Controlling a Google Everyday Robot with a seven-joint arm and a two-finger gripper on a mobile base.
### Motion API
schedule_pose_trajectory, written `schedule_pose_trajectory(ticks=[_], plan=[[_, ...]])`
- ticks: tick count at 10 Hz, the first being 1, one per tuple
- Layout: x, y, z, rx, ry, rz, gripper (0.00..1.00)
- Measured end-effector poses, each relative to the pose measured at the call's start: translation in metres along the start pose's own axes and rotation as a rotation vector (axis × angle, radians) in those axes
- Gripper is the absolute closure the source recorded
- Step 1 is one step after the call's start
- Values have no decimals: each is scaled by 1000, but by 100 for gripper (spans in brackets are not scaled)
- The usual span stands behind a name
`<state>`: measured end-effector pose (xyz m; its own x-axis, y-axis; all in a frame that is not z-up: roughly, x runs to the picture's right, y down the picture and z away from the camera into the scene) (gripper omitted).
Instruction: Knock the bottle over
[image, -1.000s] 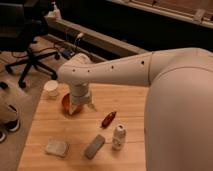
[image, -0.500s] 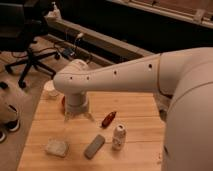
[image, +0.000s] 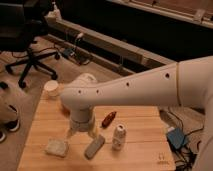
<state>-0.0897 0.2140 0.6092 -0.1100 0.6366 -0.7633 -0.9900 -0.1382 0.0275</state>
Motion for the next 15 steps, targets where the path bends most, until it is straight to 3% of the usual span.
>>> schedule_pose_trajectory(ticks=[3,5,7,8,10,11,13,14,15], plan=[[21,-28,12,1,53,76,26],[16,-37,14,-29,78,94,26],[-4,-55,17,-59,88,103,26],[-15,-72,19,-47,93,119,26],[-40,-111,17,22,93,157,26],[-55,-126,13,55,76,162,26],[-91,-137,0,81,-7,130,26],[-109,-131,-6,66,-57,104,26],[-126,-114,-12,22,-117,69,26]])
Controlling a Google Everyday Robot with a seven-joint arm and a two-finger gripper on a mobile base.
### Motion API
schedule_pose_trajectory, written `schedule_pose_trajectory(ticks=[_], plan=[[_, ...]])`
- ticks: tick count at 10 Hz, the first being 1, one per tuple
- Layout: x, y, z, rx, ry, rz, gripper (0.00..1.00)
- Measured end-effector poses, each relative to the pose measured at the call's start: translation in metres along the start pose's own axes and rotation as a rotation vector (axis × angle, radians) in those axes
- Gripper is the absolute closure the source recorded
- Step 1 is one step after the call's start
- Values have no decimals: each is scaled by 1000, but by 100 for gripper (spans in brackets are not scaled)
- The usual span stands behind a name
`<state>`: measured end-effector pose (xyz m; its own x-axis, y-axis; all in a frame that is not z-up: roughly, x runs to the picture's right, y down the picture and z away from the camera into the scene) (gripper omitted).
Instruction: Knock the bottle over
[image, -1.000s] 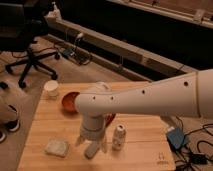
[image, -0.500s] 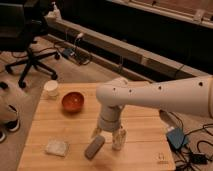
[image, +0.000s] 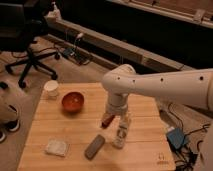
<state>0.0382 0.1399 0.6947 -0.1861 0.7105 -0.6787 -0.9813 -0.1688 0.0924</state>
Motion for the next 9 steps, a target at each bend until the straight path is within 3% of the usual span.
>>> schedule_pose_trajectory(ticks=[1,3,4,9], plan=[[-5,21,-2,-56,-32,-24,26],[1,44,-2,-147,-51,-36,26],[2,48,-3,-163,-55,-37,26],[3,48,-3,-163,-55,-38,26]])
